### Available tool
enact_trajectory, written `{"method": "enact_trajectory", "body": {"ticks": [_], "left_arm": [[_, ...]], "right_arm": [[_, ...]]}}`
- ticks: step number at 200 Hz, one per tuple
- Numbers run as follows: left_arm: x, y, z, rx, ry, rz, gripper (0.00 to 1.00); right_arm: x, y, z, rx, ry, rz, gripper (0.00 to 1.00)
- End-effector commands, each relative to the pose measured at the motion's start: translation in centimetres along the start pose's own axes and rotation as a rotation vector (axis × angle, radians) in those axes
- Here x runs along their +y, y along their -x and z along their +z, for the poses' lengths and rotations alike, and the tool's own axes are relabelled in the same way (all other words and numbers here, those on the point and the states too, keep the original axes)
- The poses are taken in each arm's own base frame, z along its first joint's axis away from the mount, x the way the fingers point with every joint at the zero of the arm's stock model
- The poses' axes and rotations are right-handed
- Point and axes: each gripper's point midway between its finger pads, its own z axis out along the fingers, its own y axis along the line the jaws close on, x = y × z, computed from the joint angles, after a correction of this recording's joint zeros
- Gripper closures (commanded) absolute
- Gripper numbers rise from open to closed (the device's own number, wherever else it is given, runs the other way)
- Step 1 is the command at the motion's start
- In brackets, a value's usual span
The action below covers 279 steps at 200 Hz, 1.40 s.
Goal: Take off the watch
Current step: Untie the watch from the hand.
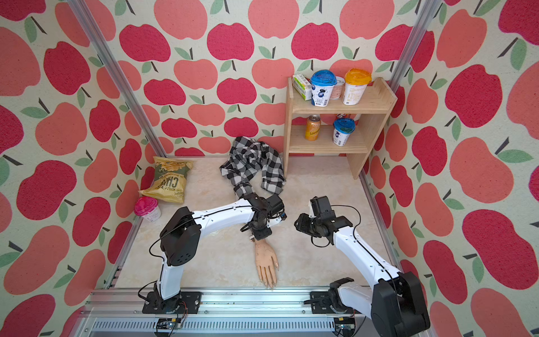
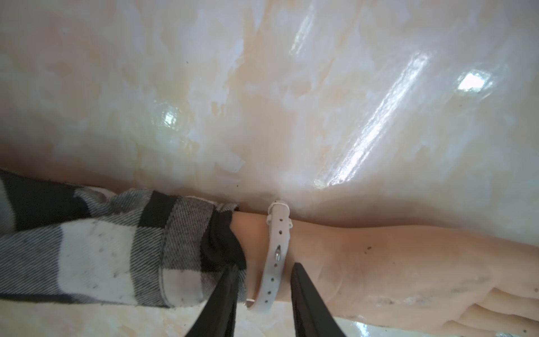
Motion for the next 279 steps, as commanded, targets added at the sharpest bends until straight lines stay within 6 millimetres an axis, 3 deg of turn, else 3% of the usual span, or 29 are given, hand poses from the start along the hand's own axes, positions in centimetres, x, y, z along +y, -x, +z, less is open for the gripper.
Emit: {"method": "enact_trajectory", "body": {"ticks": [1,43,73,125,144,185,226,264,279], "left_arm": [[-0.2,-5.3,2.1,0.211,0.018,-0.016,0.64],[0.0,-5.7,2.1,0.209,0.038,-0.024,0.65],[-0.1,-6.2,2.6,0.228,0.049,-0.027,0.82],[-0.4,-6.1,2.3,0.199,0.052,-0.040,0.93],[-0.1,-6.1,2.0,0.180,0.069,-0.059,1.00],[0.7,-5.0,0.0,0.025,0.084,-0.174,1.00],[0.5,-4.5,-1.9,-0.146,0.066,-0.266,1.00],[0.8,-5.0,-2.5,-0.245,0.049,-0.361,1.00],[0.9,-5.5,-2.8,-0.268,0.055,-0.385,1.00]], "right_arm": [[1.2,1.3,-0.5,-0.028,0.037,-0.020,0.52],[1.5,1.5,-0.4,-0.029,0.046,-0.018,0.52],[1.9,1.6,-0.6,-0.035,0.050,-0.023,0.52],[2.8,1.9,-0.3,-0.030,0.050,-0.047,0.52],[3.6,2.0,-0.1,-0.026,0.056,-0.066,0.52],[6.2,1.9,0.6,-0.001,0.133,-0.097,0.52],[10.1,0.2,2.2,0.094,0.310,-0.159,0.52],[13.6,-3.5,3.9,0.322,0.525,-0.157,0.49],[13.1,-5.0,4.9,0.366,0.458,-0.178,0.48]]}}
